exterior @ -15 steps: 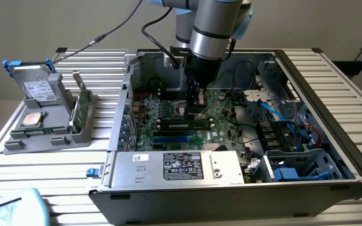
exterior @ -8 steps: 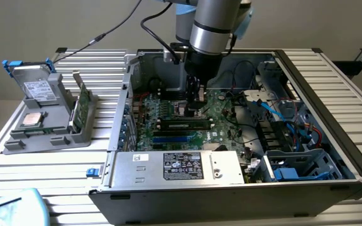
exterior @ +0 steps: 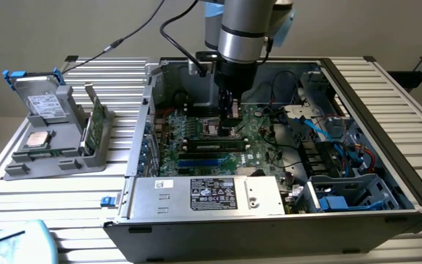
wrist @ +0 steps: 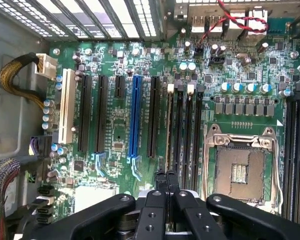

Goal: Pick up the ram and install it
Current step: 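Insert the ram into the slot, then press down the ram until it locks into place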

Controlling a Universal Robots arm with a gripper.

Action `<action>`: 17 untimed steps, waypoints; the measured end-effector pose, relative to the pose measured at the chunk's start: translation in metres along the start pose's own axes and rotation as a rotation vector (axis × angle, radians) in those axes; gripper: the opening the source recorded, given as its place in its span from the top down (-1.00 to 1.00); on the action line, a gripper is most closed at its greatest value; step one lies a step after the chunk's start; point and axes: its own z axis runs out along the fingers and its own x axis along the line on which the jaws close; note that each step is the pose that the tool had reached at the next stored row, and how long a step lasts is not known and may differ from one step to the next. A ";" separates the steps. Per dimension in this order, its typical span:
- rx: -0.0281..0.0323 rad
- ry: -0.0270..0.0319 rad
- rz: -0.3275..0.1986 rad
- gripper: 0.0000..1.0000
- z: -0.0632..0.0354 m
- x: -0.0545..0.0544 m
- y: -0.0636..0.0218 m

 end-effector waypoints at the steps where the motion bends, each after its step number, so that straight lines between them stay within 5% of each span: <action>1: 0.0020 0.0002 0.000 0.79 0.0001 0.000 0.0019; 7: 0.0099 0.0009 0.001 0.79 0.0007 0.001 0.0088; 17: 0.0112 0.0003 0.001 0.79 0.0011 0.002 0.0094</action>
